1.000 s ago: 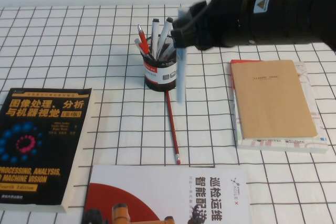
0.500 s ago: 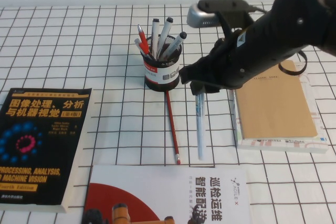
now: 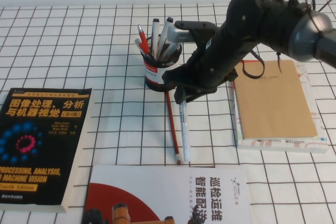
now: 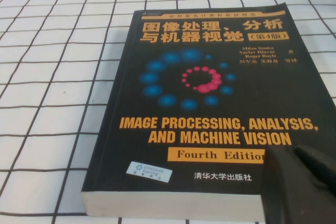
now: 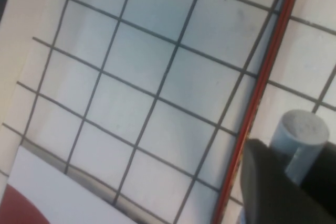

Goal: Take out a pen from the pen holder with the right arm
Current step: 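Take a marker out of the pen holder and lay it on the table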

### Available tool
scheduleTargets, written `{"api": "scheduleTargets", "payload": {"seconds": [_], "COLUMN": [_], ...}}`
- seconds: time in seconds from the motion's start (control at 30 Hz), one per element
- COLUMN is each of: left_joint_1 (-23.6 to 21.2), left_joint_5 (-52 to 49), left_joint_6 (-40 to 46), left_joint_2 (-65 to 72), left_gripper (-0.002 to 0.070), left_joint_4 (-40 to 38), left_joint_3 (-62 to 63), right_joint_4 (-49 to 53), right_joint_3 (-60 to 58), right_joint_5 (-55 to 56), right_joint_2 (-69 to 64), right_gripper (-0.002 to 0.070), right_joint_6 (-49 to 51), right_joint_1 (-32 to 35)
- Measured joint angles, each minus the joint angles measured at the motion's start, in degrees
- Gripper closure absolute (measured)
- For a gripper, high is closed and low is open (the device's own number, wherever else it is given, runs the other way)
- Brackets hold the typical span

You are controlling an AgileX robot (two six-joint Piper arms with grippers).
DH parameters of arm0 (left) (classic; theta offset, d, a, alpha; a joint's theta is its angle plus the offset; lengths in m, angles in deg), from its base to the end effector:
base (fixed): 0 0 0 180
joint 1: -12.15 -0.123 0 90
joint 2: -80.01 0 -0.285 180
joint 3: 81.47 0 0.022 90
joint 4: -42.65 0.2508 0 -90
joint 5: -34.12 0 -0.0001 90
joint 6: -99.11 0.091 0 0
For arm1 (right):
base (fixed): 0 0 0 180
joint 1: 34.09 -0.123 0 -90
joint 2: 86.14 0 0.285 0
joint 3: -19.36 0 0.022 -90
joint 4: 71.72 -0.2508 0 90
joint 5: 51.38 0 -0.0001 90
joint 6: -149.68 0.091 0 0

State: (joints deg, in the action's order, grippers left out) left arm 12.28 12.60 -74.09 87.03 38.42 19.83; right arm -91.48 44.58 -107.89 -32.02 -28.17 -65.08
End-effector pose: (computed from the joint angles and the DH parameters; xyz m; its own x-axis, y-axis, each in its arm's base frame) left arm 0.0525 -0.0026 0.1715 -0.2937 0.0506 -0.9546 0.0428 0.9983 0.0397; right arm 0.3756 0.2556 0.2496 -0.8965 -0.2798 -0.3434 -0.3976 0.8501 0.3454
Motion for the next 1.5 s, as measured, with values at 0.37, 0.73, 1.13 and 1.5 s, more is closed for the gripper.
{"api": "scheduleTargets", "payload": {"seconds": [0.37,0.73,1.13,1.5], "left_joint_1": [0.0,0.0,0.0,0.0], "left_joint_5": [0.0,0.0,0.0,0.0], "left_joint_6": [0.0,0.0,0.0,0.0], "left_joint_2": [0.0,0.0,0.0,0.0], "left_gripper": [0.0678,0.0678,0.0678,0.0678], "left_joint_4": [0.0,0.0,0.0,0.0], "left_joint_3": [0.0,0.0,0.0,0.0], "right_joint_4": [-2.08,-5.47,-5.77,-1.56], "right_joint_3": [7.65,7.75,7.87,7.64], "right_joint_5": [-3.56,-1.06,0.41,-2.34], "right_joint_2": [-7.64,-11.9,-12.46,-9.67], "right_gripper": [0.0552,0.0553,0.0482,0.043], "right_joint_6": [-0.54,-0.67,-0.67,-0.67], "right_joint_1": [2.13,2.24,2.24,1.73]}}
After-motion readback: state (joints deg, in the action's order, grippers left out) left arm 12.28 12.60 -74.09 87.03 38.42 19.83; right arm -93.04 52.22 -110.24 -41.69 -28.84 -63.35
